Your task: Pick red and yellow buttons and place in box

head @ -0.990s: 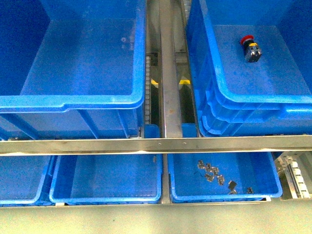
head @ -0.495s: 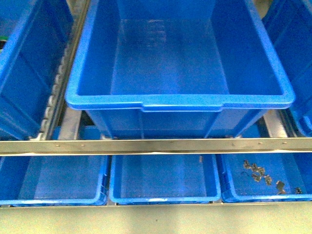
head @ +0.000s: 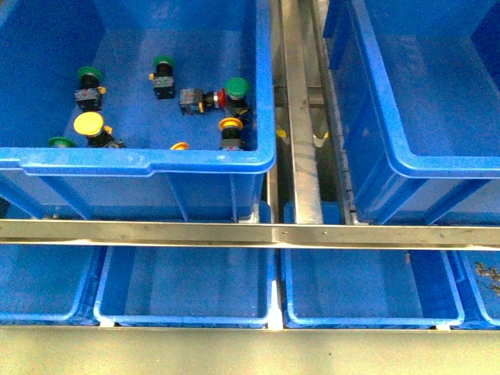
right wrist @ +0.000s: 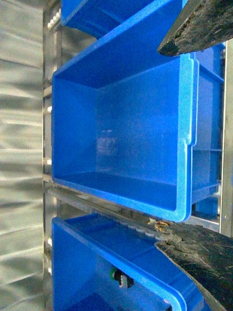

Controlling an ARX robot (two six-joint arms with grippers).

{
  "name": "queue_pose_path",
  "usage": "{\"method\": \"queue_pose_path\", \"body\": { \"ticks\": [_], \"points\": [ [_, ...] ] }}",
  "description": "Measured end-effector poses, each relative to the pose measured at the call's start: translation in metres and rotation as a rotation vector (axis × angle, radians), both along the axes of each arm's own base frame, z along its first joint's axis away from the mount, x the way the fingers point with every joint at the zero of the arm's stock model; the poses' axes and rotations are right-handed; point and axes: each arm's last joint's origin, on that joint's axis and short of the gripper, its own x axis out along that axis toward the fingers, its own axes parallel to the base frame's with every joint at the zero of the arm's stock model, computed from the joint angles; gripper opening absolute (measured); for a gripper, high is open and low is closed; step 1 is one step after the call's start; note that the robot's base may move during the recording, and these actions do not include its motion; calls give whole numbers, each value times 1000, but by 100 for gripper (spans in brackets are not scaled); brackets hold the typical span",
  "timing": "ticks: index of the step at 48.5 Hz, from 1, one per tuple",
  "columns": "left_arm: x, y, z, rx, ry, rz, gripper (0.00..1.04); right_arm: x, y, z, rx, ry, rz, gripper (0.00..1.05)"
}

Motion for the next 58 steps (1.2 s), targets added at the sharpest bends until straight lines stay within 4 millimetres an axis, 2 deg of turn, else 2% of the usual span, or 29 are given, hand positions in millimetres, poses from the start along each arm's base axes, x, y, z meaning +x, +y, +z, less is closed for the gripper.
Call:
{"method": "queue_pose_path", "body": {
  "ticks": [11,12,15,16,18,25,30,33,40,47,58],
  "points": [
    [0,0,0,0,0,-6,97,0,0,0,0,0,-9,99],
    [1,0,-2,-19,59,-28,97,0,0,0,0,0,-8,99],
    [5,-2,4,-142,405,-110,97,0,0,0,0,0,-10,99],
    [12,-3,9,-177,491,-111,97,0,0,0,0,0,-9,99],
    [28,-5,21,-198,545,-108,97,0,0,0,0,-1,-9,99],
    [108,-12,72,-226,477,-79,97,0,0,0,0,0,-10,99],
    [156,-16,83,-210,483,-59,97,0,0,0,0,0,-10,99],
    [181,-18,75,-193,531,-37,97,0,0,0,0,0,-10,99],
    [231,-25,35,-135,679,-16,97,0,0,0,0,0,-10,99],
    [261,-33,12,-62,739,-51,97,0,0,0,0,0,-10,99],
    [288,-35,-16,10,798,-61,97,0,0,0,0,0,-10,99]
  ]
}}
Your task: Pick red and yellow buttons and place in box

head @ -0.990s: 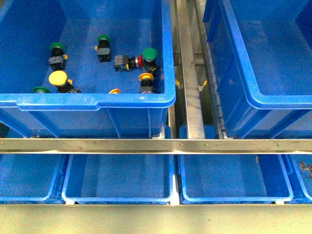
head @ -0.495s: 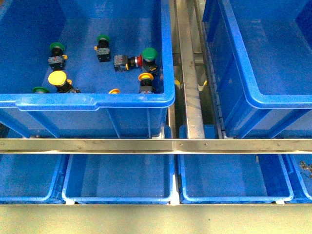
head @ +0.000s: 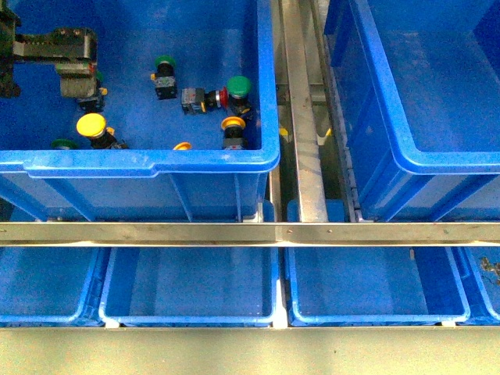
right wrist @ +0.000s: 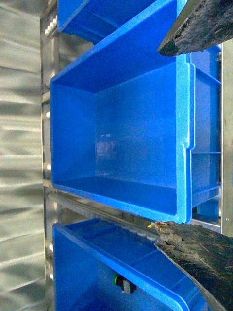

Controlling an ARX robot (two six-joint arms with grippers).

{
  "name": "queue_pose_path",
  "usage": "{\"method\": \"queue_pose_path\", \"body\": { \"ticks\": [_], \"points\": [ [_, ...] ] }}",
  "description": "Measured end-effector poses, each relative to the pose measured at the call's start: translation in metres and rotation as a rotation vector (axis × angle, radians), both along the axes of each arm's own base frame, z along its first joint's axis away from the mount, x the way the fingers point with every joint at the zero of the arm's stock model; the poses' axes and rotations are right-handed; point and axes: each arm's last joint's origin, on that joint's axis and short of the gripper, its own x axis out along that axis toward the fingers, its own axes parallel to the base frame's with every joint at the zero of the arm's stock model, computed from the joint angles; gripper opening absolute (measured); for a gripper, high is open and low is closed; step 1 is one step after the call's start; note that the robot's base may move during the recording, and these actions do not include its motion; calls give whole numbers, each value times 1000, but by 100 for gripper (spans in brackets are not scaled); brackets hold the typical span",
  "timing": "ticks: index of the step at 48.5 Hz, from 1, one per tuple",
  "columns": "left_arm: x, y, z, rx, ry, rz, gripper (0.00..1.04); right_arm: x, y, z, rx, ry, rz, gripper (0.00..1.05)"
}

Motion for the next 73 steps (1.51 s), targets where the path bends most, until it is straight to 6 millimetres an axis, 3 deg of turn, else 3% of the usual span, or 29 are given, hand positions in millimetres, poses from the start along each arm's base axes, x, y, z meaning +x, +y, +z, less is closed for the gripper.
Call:
{"method": "queue_pose_path", "body": {
  "ticks": [10,28,52,73],
  "points": [
    [20,-1,-20,56,31,-38,97,0,0,0,0,0,0,99],
    [47,-2,-37,92,59,-58,97,0,0,0,0,0,0,99],
    [52,3,-61,104,109,-69,97,0,0,0,0,0,0,99],
    [76,9,-73,87,103,-72,97,0,0,0,0,0,0,99]
  ]
}}
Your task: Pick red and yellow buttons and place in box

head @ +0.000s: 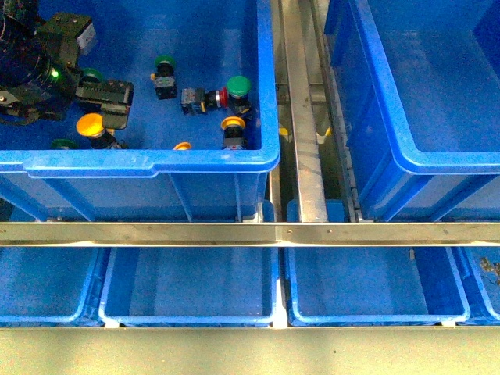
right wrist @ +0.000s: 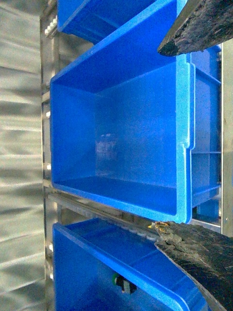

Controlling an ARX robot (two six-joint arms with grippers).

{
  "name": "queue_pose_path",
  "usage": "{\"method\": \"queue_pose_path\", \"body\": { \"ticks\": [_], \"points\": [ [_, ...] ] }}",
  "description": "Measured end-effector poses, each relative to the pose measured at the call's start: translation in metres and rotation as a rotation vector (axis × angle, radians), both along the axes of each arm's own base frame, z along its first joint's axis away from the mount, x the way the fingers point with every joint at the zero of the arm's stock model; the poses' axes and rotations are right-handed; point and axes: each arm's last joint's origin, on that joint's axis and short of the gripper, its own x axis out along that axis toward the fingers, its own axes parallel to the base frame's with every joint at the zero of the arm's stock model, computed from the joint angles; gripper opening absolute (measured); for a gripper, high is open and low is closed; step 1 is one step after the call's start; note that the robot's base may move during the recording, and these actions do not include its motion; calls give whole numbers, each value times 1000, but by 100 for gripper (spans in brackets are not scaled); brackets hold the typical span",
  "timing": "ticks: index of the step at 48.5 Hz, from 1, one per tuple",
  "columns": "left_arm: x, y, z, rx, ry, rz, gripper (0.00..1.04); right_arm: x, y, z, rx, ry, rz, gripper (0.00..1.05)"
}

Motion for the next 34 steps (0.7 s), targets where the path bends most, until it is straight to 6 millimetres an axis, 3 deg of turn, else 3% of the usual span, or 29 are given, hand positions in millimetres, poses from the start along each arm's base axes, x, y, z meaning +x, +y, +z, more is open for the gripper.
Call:
{"method": "queue_pose_path", "body": {
  "ticks": [22,34],
  "points": [
    [3,2,-6,-21,19,-9,97,0,0,0,0,0,0,99],
    [4,2,-7,-32,21,-13,59,0,0,0,0,0,0,99]
  ]
}}
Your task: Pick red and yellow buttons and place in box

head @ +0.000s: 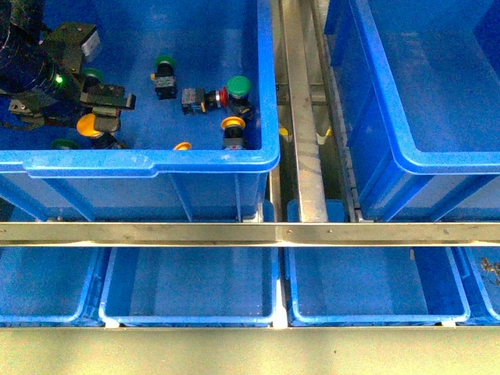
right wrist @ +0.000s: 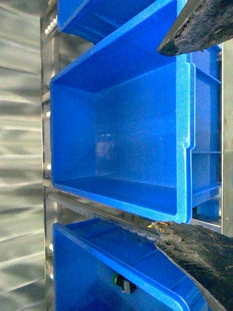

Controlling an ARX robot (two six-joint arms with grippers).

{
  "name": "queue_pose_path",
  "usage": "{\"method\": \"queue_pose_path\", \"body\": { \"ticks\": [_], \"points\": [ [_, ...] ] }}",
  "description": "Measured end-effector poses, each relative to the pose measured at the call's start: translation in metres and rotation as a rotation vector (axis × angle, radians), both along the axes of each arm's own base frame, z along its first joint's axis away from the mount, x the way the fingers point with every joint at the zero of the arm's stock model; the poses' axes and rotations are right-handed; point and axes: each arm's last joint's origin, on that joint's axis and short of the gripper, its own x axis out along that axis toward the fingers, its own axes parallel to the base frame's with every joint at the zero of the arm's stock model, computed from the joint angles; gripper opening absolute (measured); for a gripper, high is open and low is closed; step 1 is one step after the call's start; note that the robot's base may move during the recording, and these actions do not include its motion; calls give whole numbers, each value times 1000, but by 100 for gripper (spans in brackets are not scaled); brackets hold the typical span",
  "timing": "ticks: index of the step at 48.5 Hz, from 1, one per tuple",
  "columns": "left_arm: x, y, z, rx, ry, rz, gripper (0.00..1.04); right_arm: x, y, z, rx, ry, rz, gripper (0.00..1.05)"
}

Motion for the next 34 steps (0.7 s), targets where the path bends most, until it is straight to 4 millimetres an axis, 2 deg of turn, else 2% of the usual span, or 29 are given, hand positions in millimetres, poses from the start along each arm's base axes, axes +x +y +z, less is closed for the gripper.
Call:
{"method": "queue_pose_path", "body": {
  "ticks": [6,8,25,34],
  "points": [
    [0,0,0,-4,0,1,40,0,0,0,0,0,0,99],
    [0,0,0,-6,0,2,37,0,0,0,0,0,0,99],
    [-5,4,5,-65,5,30,36,0,0,0,0,0,0,99],
    [-16,12,43,-246,-53,123,36,0,0,0,0,0,0,99]
  ]
}}
